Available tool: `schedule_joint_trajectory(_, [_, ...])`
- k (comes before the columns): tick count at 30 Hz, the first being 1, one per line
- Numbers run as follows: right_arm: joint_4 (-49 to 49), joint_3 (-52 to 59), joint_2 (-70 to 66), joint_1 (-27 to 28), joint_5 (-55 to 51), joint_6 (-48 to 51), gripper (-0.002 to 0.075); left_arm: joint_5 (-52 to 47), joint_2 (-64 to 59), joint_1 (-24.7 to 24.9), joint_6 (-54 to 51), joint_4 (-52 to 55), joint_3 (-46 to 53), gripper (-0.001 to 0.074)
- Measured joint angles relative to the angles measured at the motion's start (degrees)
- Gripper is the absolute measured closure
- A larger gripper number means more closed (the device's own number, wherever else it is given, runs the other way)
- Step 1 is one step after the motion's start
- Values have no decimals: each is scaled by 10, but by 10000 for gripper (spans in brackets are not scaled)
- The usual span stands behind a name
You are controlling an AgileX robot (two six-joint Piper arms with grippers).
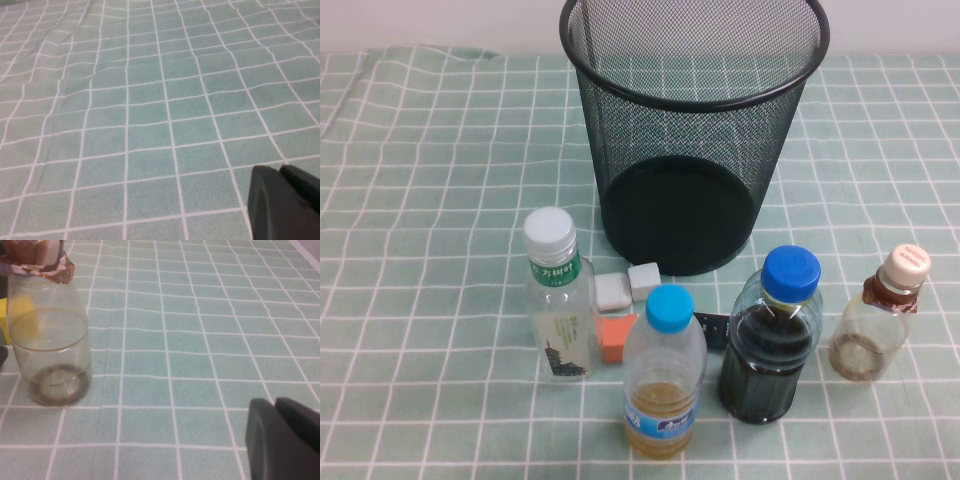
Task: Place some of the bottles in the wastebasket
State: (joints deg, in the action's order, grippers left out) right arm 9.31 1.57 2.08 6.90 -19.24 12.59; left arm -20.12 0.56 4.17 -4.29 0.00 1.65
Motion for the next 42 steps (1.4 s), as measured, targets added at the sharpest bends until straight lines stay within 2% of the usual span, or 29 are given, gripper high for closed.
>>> schedule_joint_trajectory(23, [0,0,0,0,0,0,733,9,0,0,0,-11,0,740])
schedule_joint_trajectory(30, [0,0,0,0,0,0,733,24,0,0,4,-90,0,740])
schedule_joint_trajectory(36, [0,0,0,0,0,0,733,114,0,0,67,-286,0,740])
schedule_joint_trajectory(42, [0,0,0,0,0,0,733,197,0,0,72,-312,0,740])
